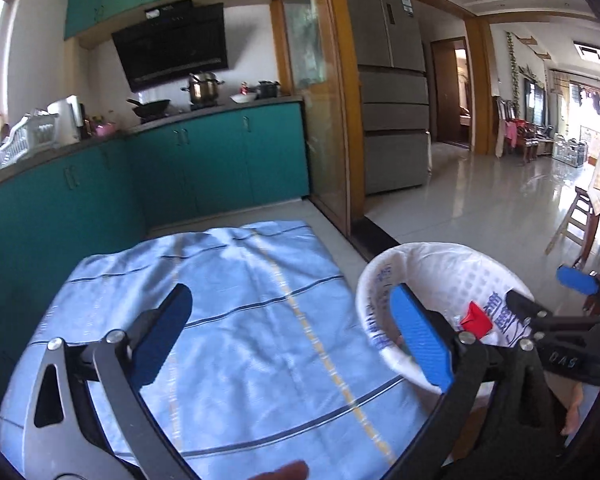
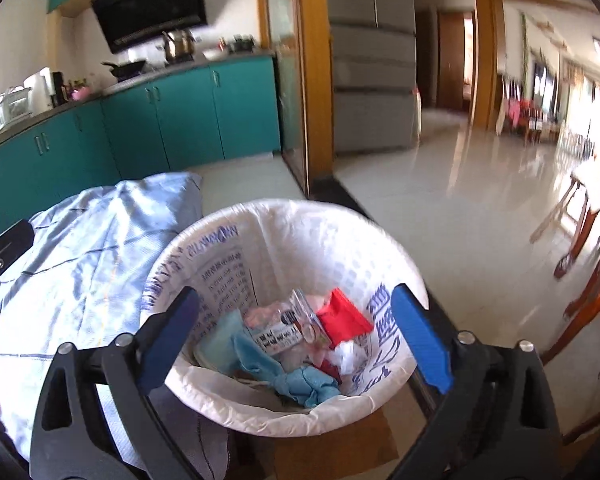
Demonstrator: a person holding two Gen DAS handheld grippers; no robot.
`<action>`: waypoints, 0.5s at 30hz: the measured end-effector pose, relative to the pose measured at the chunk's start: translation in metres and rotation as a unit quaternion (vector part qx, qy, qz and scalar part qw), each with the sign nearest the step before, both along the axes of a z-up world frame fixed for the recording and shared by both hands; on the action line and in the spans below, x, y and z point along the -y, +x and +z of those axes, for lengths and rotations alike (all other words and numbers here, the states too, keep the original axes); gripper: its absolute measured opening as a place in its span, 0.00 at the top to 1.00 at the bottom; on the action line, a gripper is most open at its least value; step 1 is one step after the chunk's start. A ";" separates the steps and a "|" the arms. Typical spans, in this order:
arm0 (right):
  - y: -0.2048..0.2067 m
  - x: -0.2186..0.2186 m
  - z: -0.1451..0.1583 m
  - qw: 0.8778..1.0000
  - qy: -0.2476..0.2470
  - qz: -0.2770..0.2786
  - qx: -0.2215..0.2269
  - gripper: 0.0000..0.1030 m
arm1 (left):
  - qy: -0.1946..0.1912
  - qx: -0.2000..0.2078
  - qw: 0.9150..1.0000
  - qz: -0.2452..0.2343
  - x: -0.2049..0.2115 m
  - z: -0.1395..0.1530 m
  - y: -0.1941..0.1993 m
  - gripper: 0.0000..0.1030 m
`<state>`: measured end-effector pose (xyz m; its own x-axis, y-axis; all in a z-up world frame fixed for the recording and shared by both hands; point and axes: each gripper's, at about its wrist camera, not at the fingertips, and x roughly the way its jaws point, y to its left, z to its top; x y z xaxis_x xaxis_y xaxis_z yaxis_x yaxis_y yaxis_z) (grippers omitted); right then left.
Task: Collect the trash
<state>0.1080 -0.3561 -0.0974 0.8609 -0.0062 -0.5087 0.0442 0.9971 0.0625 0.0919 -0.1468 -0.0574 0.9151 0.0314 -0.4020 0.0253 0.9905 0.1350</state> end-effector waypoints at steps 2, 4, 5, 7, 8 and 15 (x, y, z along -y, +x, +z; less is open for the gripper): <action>-0.020 -0.010 0.011 0.999 -0.009 -0.012 0.045 0.03 | 0.006 0.019 1.000 0.020 -0.015 0.005 -0.018 0.03; -0.049 -0.024 0.021 0.995 -0.020 -0.001 0.098 0.03 | -0.001 0.033 0.999 0.029 -0.030 0.009 -0.038 0.03; -0.061 -0.029 0.023 0.993 -0.026 0.004 0.113 0.03 | -0.007 0.034 0.999 0.031 -0.037 0.009 -0.047 0.03; -0.091 -0.044 0.021 0.988 -0.048 0.020 0.143 0.03 | -0.025 0.028 0.999 0.035 -0.055 0.005 -0.066 0.03; -0.101 -0.051 0.019 0.987 -0.058 0.025 0.149 0.03 | -0.034 0.021 0.999 0.037 -0.063 0.001 -0.073 0.03; -0.151 -0.073 0.011 0.977 -0.081 0.050 0.191 0.03 | -0.079 -0.007 0.994 0.069 -0.104 -0.017 -0.108 0.03</action>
<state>-0.0426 -0.2832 -0.0864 0.9882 0.0329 -0.1496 -0.0488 0.9934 -0.1042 -0.0157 -0.0430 -0.0743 0.9004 0.0929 -0.4249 -0.1124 0.9934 -0.0211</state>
